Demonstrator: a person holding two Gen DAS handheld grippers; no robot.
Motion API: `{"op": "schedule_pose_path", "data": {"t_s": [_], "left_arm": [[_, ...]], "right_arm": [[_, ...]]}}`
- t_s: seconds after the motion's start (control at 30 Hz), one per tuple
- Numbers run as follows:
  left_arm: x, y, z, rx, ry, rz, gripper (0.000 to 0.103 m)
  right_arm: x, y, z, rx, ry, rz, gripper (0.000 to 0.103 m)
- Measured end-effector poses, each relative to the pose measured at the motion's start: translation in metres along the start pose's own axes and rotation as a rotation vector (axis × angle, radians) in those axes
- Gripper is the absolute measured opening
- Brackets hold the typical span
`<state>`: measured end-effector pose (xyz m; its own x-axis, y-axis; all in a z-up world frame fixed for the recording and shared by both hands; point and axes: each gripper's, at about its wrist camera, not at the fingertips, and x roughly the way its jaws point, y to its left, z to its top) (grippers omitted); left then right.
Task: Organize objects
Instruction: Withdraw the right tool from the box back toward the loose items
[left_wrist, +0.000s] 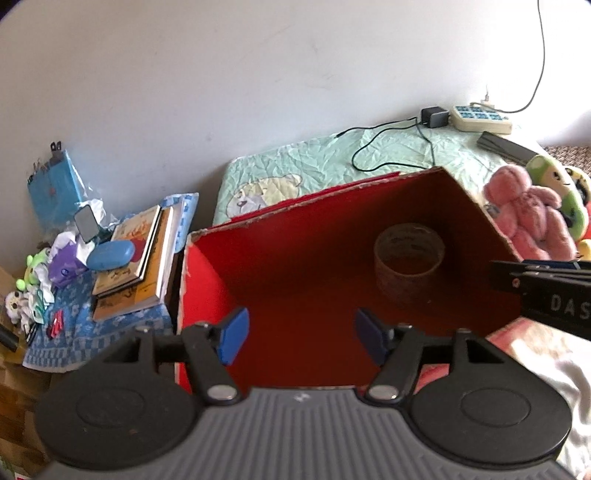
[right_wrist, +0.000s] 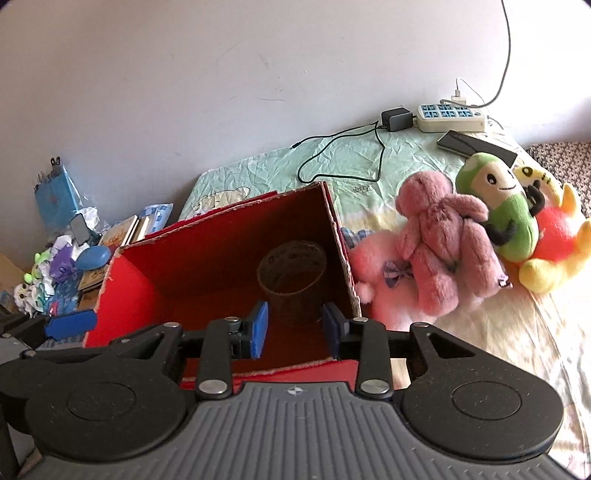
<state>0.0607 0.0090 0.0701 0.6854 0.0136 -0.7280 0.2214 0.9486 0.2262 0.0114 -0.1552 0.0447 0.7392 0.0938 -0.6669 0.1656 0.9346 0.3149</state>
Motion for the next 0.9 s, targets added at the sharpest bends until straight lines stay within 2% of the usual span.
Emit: {"op": "schedule_pose_path", "data": {"t_s": [0.4, 0.9], "left_arm": [[-0.019, -0.008, -0.022, -0.006, 0.051, -0.05, 0.077], [-0.023, -0.03, -0.041, 0.032, 0.079, -0.085, 0.085]], "right_arm": [[-0.022, -0.008, -0.02, 0.01, -0.014, -0.003, 0.038], [-0.027, -0.03, -0.047, 0.081, 0.041, -0.007, 0.039]]}}
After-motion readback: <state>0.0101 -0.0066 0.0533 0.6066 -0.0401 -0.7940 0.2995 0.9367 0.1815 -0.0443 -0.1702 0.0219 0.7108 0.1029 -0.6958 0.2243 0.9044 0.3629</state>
